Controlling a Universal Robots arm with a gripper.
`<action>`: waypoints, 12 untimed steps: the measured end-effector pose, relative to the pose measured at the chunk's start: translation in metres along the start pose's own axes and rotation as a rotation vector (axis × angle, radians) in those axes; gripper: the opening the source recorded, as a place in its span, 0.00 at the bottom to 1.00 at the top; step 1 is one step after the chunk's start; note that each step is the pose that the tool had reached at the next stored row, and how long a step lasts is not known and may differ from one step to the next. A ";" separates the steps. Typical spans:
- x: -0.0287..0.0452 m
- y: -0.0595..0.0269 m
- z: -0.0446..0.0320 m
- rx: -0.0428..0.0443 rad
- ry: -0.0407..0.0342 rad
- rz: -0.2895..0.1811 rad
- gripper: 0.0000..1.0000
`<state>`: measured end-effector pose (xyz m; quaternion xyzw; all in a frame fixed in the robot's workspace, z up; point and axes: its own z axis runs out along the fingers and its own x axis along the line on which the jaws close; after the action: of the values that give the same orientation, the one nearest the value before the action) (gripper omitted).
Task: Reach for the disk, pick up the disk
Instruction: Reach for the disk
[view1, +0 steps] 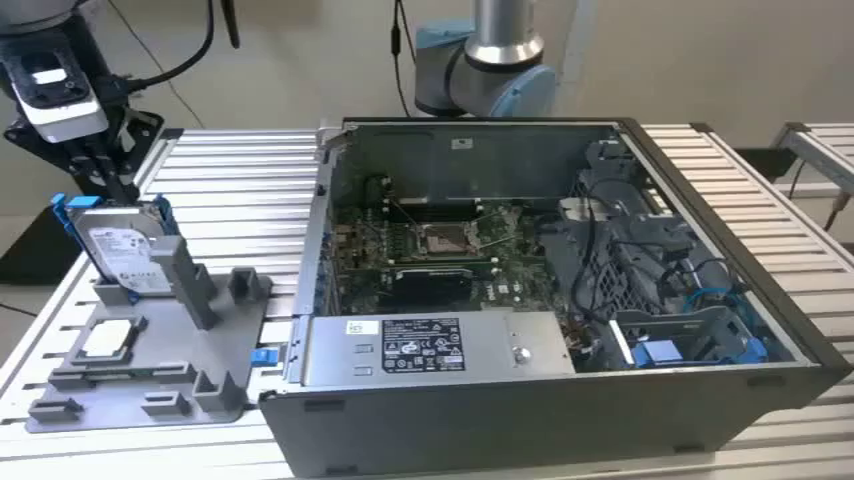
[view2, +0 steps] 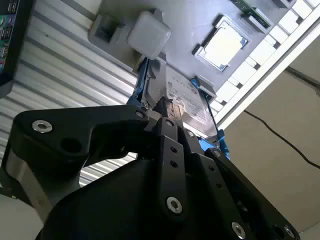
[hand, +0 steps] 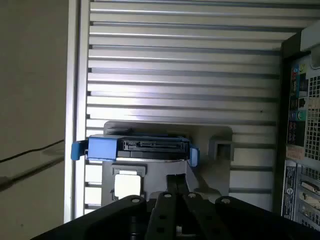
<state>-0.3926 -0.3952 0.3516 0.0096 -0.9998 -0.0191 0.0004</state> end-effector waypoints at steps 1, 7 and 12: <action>0.0000 0.0000 0.0000 0.0000 0.0000 0.000 0.00; 0.0000 0.0000 0.0000 0.0000 0.0000 0.000 0.00; 0.0000 0.0000 0.0000 0.0000 0.0000 0.000 0.00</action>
<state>-0.3926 -0.3952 0.3516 0.0095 -0.9998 -0.0191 0.0004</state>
